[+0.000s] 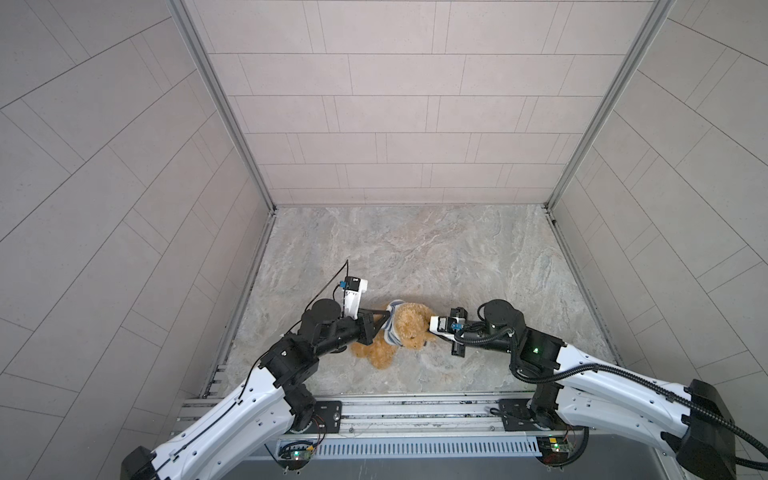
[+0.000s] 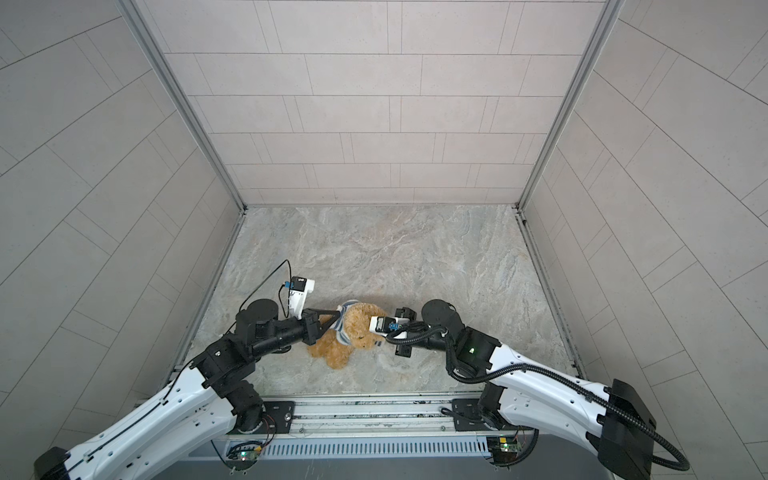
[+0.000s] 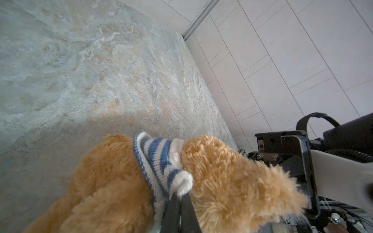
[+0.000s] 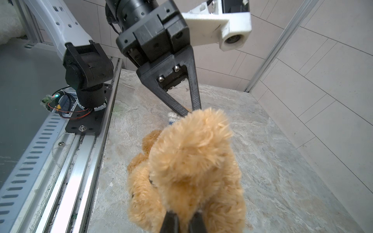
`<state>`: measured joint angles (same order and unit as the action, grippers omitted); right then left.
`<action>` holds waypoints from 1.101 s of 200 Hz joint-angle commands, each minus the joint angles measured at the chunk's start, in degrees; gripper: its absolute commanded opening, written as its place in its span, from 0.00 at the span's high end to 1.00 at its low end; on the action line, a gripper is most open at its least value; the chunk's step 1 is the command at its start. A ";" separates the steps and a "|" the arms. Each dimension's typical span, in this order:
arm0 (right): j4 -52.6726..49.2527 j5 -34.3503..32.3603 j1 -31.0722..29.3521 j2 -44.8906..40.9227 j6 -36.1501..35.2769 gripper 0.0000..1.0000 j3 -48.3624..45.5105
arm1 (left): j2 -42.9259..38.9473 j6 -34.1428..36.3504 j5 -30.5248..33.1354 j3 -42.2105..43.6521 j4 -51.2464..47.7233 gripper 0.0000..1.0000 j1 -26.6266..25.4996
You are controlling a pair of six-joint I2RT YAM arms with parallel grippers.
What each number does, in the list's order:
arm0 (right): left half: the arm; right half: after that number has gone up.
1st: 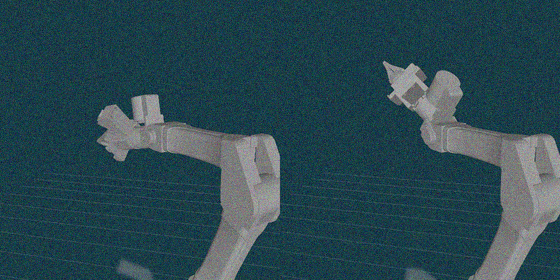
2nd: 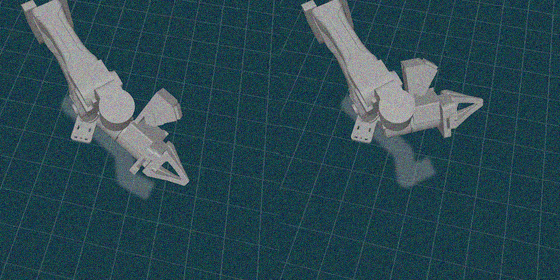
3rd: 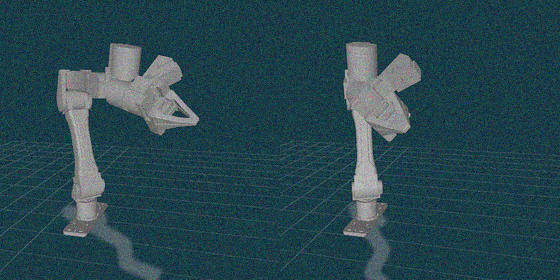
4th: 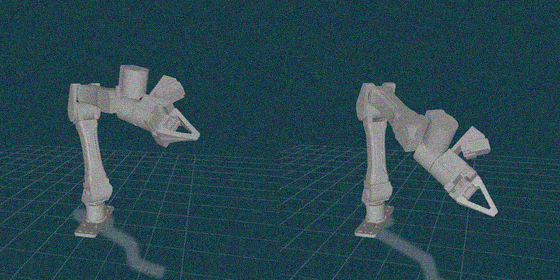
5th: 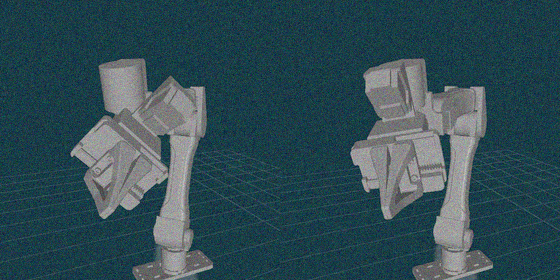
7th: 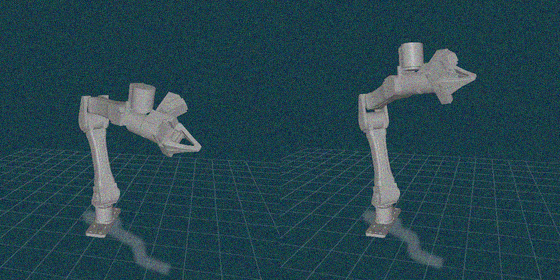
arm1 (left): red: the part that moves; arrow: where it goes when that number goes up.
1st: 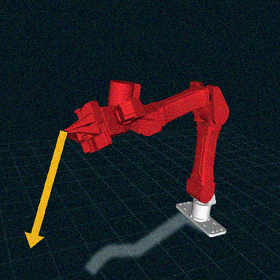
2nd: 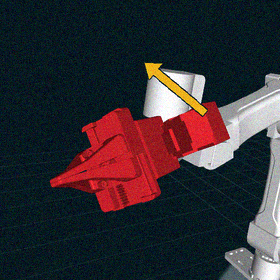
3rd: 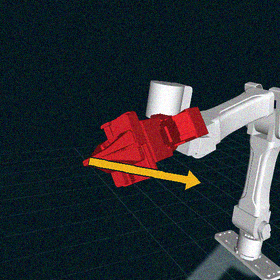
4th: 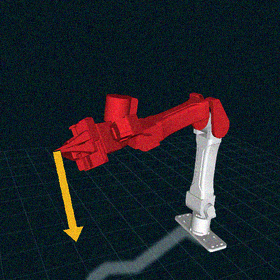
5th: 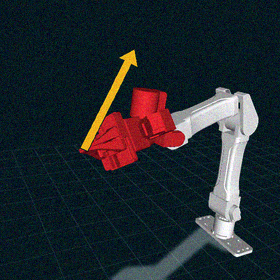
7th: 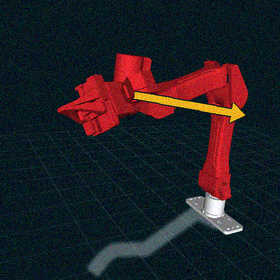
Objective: Dress the teddy bear
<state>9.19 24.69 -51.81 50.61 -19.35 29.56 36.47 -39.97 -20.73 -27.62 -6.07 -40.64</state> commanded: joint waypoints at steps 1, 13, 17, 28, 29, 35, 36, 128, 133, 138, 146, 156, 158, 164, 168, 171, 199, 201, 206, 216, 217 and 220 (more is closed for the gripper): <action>3.30 1.86 -0.22 -0.80 -2.08 1.00 0.44 | -0.63 -0.03 -0.56 -0.22 3.61 0.98 -1.30; 4.35 2.01 -0.22 -0.63 -2.09 1.00 -0.04 | -0.78 -0.28 -0.29 -0.15 4.49 0.98 -2.42; 4.63 2.07 -0.22 -0.61 -1.96 1.00 -0.11 | -0.79 -0.44 -0.12 -0.13 4.85 0.98 -2.85; 5.22 2.37 -0.22 -0.55 -2.00 1.00 -0.44 | -0.65 -1.02 0.14 0.10 5.75 0.97 -3.82; 5.27 2.38 -0.26 -0.57 -2.00 1.00 -0.41 | -0.58 -1.05 0.20 0.14 5.77 0.97 -3.83; 5.58 2.38 -0.25 -0.64 -2.00 1.00 -0.53 | -0.51 -1.31 0.40 0.30 5.89 0.97 -4.16; 5.58 2.38 -0.23 -0.67 -2.00 1.00 -0.55 | -0.52 -1.33 0.46 0.33 5.89 0.97 -4.22; 8.43 -0.68 -0.27 -3.37 -0.61 1.00 -4.37 | -6.55 3.88 7.32 -3.86 -11.18 0.77 -4.40; 8.77 -1.05 -0.22 -3.42 -0.51 1.00 -4.68 | -7.04 3.58 7.41 -3.40 -11.48 0.77 -4.43; 8.88 -1.41 -0.22 -3.50 -0.40 1.00 -4.98 | -7.47 3.23 7.63 -2.91 -11.82 0.77 -4.38; 9.04 -1.78 -0.25 -3.96 -0.33 1.00 -5.24 | -8.41 2.79 8.02 -2.16 -12.32 0.77 -4.42; 9.00 -2.01 -0.26 -4.60 -0.33 1.00 -5.61 | -9.66 2.32 8.71 -1.24 -13.00 0.79 -4.43; 9.00 -2.05 -0.23 -4.74 -0.27 1.00 -5.64 | -9.88 2.34 8.87 -1.15 -13.20 0.79 -4.44; 8.92 -2.10 -0.22 -5.16 -0.27 1.00 -5.82 | -10.37 2.22 9.32 -0.79 -13.72 0.80 -4.39; 8.85 -2.17 -0.26 -5.31 -0.23 1.00 -5.94 | -10.66 2.15 9.41 -0.65 -13.90 0.81 -4.34; 8.83 -2.18 -0.27 -5.54 -0.29 1.00 -5.97 | -10.71 2.03 9.44 -0.49 -13.92 0.82 -4.43; 9.00 -2.30 -0.28 -6.29 0.09 1.00 -6.54 | -9.04 1.64 8.81 0.63 -13.38 0.89 -4.39; 8.96 -2.17 -0.28 -6.29 0.10 1.00 -6.56 | -8.78 1.64 8.79 0.63 -13.30 0.89 -4.34; 9.00 -2.02 -0.22 -6.25 0.16 1.00 -6.51 | -8.14 1.81 8.50 0.72 -12.83 0.90 -4.36; 9.19 -1.77 -0.31 -6.14 0.44 1.00 -6.54 | -6.90 1.90 7.63 1.00 -11.53 0.92 -4.41; 9.18 -1.76 -0.31 -6.14 0.45 1.00 -6.54 | -6.79 1.95 7.59 1.08 -11.43 0.92 -4.39; 9.26 -1.75 -0.31 -6.07 0.52 1.00 -6.67 | -6.50 1.98 7.29 1.12 -10.96 0.92 -4.39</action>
<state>15.18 22.26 -51.86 45.41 -19.03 22.96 27.81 -38.28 -12.45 -27.53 -18.74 -44.82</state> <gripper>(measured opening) 0.081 0.093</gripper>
